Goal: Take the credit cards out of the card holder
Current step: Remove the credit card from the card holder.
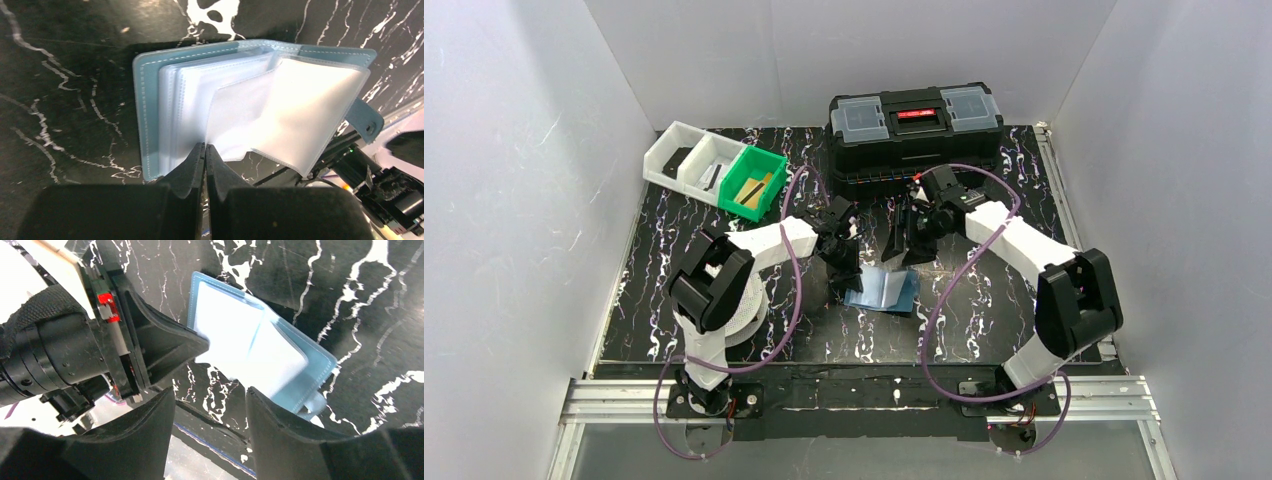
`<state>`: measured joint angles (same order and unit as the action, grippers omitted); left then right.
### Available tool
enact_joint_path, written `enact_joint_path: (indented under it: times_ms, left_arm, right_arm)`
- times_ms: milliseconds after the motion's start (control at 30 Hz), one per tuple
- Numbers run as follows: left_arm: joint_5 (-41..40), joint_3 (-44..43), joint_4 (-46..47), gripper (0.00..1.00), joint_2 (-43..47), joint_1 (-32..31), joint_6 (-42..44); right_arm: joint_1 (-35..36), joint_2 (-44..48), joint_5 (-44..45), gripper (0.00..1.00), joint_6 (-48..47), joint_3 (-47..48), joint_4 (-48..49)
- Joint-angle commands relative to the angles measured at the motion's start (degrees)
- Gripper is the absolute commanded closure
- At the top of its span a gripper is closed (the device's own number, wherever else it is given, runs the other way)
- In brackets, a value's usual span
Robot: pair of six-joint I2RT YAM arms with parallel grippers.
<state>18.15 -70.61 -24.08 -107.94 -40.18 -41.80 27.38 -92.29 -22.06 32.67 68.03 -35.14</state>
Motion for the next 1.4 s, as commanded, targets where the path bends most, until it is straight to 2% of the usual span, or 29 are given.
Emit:
enact_joint_path:
  times_ms: [0,133,600,833,1167,1367]
  left_arm:
    - [-4.11,-0.83,-3.24,0.98,3.45,-1.48,0.32]
    - [-4.17,-2.83,-3.26,0.88,2.54,-3.24,0.06]
    - [-1.17,-9.74,-1.48,0.76,-2.10,-6.20,-0.34]
    - [0.69,-12.29,-0.25,0.70,-5.99,-7.00,-0.67]
    - [3.36,-14.83,1.52,0.42,-10.24,-7.40,-0.56]
    - [3.69,-15.50,1.89,0.36,-9.76,-7.37,-0.51]
  right_arm:
    - [-0.37,3.43,5.34,0.36,-0.30,-1.66,-3.68]
    - [-0.63,4.61,5.80,0.36,-0.32,-3.30,-3.48]
    - [-2.58,9.59,10.30,0.30,0.60,-5.85,-5.36]
    - [-5.72,14.28,12.53,0.22,2.02,-9.50,-5.35]
    - [-8.01,17.14,12.45,0.18,2.03,-12.25,-5.47]
    - [-8.08,16.75,11.89,0.18,1.67,-11.83,-5.53]
